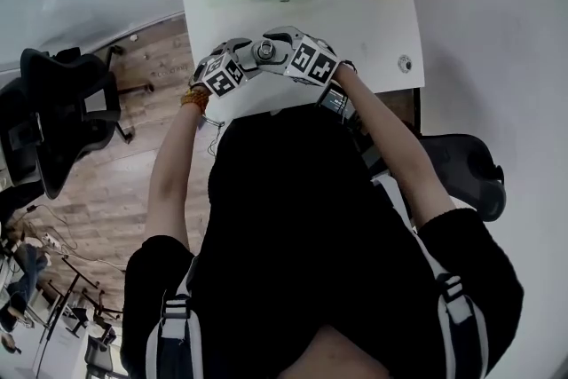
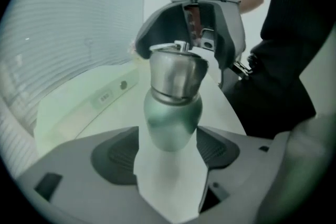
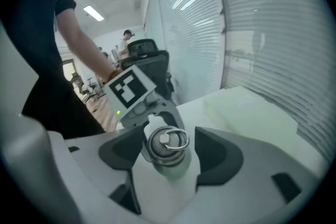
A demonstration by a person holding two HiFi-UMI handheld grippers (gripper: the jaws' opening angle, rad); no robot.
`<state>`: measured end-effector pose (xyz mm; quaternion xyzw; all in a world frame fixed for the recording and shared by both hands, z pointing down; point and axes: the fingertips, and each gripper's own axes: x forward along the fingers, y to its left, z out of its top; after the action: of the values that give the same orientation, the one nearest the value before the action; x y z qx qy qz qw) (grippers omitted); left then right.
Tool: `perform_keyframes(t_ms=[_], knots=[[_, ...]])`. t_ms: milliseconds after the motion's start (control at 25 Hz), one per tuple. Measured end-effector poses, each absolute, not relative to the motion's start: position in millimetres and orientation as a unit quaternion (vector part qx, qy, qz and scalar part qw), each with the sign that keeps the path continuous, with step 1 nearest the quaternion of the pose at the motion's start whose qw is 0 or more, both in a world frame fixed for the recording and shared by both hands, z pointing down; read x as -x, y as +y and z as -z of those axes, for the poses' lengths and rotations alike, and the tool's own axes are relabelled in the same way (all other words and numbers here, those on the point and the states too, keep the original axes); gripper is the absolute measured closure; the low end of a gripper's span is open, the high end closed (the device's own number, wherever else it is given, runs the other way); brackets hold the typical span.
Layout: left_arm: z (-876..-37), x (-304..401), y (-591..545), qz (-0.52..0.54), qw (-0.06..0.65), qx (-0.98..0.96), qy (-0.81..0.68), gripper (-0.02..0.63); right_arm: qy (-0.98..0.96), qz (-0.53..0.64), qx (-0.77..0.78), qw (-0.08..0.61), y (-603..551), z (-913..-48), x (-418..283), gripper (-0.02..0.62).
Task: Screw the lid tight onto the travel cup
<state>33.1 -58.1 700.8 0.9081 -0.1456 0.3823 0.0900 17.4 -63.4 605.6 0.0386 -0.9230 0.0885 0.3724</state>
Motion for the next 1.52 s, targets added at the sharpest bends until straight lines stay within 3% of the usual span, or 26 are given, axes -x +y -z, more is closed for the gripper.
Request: perform_keyframes(t_ms=[120,280,360,480,680,920,1080,1200,1240,1400,1520], knots=[[-697,-25,-57,-0.344,0.123,-0.897,-0.248,0.270,-0.920,-0.110,-0.153,0.344,-71,-593,-23,0.280],[-695,-35,-56,-0.333,0.126,-0.873,-0.333,0.270,-0.884,-0.134,-0.249,0.373,-67,-614,-29,0.286],[-695,-40,-57,-0.332,0.131,-0.864,-0.355,0.282,-0.876,-0.136,-0.268,0.378,-66,-620,-29,0.345],[-696,-40,-56,-0.327,0.142,-0.860,-0.365,0.287,-0.879,-0.132,-0.263,0.375,-65,-620,-27,0.348],[-698,-39,-55,-0.343,0.120,-0.879,-0.308,0.290,-0.899,-0.103,-0.192,0.380,-62,-621,-27,0.350],[-700,-33,-54,-0.410,0.055,-0.905,-0.097,0.289,-0.910,-0.052,-0.029,0.410,-58,-622,-20,0.351],[-701,-31,-52,-0.426,0.060,-0.901,-0.051,0.281,-0.903,-0.043,0.029,0.427,-56,-623,-15,0.347],[-706,-27,-52,-0.410,0.087,-0.900,-0.115,0.278,-0.907,-0.048,0.014,0.418,-56,-622,-18,0.337],[-707,-25,-52,-0.403,0.094,-0.899,-0.144,0.278,-0.912,-0.062,-0.008,0.405,-58,-621,-20,0.306],[-700,-21,-50,-0.349,0.135,-0.890,-0.262,0.278,-0.923,-0.140,-0.148,0.326,-71,-600,-19,0.279],[-692,-30,-53,-0.316,0.155,-0.878,-0.326,0.278,-0.906,-0.124,-0.203,0.350,-66,-607,-11,0.282]])
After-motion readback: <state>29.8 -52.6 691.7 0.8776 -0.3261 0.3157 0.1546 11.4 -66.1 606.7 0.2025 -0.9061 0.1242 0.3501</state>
